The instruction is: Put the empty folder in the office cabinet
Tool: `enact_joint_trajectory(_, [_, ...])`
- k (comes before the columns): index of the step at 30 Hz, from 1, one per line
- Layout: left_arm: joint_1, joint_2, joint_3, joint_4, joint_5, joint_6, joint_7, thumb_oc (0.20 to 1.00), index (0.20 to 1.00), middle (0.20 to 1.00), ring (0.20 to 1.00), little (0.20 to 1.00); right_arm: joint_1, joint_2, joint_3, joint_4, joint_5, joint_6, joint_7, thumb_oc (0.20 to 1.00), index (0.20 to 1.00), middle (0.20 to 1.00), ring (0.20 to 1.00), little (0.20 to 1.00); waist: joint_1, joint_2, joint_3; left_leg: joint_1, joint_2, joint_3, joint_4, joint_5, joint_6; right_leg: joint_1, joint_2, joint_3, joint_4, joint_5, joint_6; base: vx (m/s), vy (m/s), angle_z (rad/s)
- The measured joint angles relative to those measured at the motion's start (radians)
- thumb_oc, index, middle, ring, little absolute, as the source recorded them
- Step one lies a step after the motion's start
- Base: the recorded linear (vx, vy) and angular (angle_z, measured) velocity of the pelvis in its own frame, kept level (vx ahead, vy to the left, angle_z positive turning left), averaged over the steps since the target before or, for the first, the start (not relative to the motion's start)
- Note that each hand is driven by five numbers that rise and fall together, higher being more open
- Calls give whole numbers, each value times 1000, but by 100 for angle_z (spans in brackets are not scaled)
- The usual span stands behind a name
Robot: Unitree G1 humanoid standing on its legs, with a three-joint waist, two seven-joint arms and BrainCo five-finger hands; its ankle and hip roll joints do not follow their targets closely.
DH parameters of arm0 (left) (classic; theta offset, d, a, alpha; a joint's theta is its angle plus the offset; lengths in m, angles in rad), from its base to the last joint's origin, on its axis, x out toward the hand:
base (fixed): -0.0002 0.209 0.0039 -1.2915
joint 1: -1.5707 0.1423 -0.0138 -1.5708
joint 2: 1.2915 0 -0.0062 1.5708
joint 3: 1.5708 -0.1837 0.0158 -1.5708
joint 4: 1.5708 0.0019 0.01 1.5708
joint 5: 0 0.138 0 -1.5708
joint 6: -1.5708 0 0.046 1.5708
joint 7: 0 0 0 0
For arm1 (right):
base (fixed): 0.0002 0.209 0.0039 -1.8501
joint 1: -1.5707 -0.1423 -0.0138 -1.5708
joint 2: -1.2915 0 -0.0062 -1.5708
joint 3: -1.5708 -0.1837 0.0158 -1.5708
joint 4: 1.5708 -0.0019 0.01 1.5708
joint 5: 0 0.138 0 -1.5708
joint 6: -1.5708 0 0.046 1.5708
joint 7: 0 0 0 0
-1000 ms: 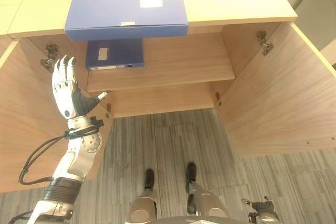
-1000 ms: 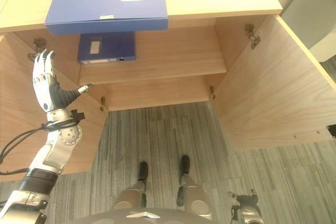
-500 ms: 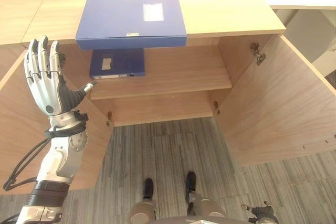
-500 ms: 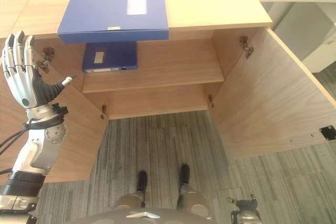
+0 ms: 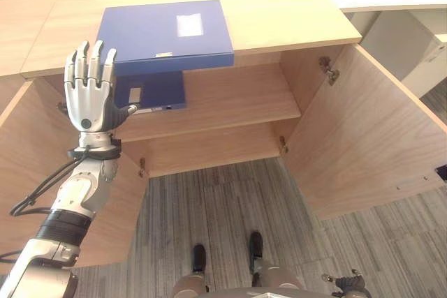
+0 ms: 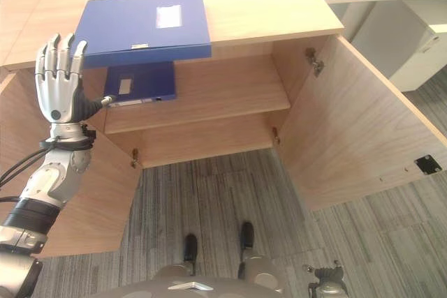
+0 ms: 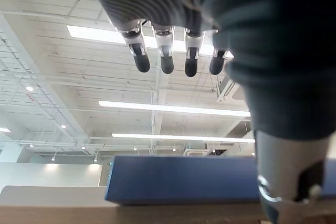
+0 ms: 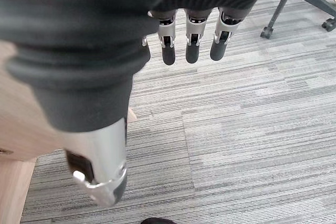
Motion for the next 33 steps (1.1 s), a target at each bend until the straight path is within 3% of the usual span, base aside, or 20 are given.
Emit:
enact_joint_trajectory(2, [-62,24,-73,62,7,8,-8,1000,1000,1000,1000,1000,7,-4,1,3,0,1,0,1000,1000,1000,1000,1000,-5,0,0,-3,0,5,0,0,0,-4,1,1,0,0,0,-2,2,-3])
enact_joint_trajectory(5, [-108,30,-105,79,10,9,-9,1000,1000,1000,1000,1000,6,-10,1,8,0,0,0,1000,1000,1000,1000,1000,-13,0,0,-19,0,8,0,3,-5,-19,0,2,1,4,3,0,0,0])
enact_joint_trajectory(18, [-207,33,-163,194,27,41,-18,1000,1000,1000,1000,1000,-1,-17,2,9,0,0,-2,1000,1000,1000,1000,1000,-24,0,0,-34,1,23,0,0,-3,-44,2,14,3,8,3,-1,4,-3])
enact_joint_trajectory(21, [-264,63,-224,250,27,44,-17,1000,1000,1000,1000,1000,-9,-18,2,12,0,-1,-2,1000,1000,1000,1000,1000,-27,0,-1,-48,1,25,0,0,-4,-59,3,17,3,9,4,0,0,0])
enact_joint_trajectory(33, [-412,101,-315,330,24,48,-10,1000,1000,1000,1000,1000,-18,-28,3,26,2,-16,-5,1000,1000,1000,1000,1000,-54,0,-1,-83,1,40,9,4,1,-100,5,25,6,18,-3,-4,4,-3])
